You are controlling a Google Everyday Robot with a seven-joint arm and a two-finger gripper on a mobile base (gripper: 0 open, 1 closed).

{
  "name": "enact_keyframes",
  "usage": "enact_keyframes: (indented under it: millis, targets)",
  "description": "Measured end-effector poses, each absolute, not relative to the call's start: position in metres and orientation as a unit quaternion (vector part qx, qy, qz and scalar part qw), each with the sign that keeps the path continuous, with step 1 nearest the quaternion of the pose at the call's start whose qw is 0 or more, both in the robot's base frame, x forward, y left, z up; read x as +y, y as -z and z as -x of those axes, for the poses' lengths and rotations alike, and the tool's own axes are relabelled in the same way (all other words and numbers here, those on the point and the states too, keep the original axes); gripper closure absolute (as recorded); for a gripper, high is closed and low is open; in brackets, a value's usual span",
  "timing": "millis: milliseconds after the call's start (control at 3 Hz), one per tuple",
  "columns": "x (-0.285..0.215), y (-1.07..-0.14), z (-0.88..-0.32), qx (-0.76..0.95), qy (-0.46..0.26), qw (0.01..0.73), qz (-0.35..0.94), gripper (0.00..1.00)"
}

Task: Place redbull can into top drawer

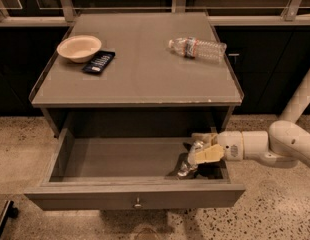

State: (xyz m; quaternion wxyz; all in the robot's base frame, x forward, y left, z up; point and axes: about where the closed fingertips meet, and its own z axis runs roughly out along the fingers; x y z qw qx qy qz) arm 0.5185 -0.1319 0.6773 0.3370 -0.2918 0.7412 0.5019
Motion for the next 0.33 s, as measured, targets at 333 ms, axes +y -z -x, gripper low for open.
enact_keyframes:
  millis: [333]
  targets:
    - [-0.1318, -0.6773, -0.5185, 0.741, -0.502, 0.337, 0.292, 0.0]
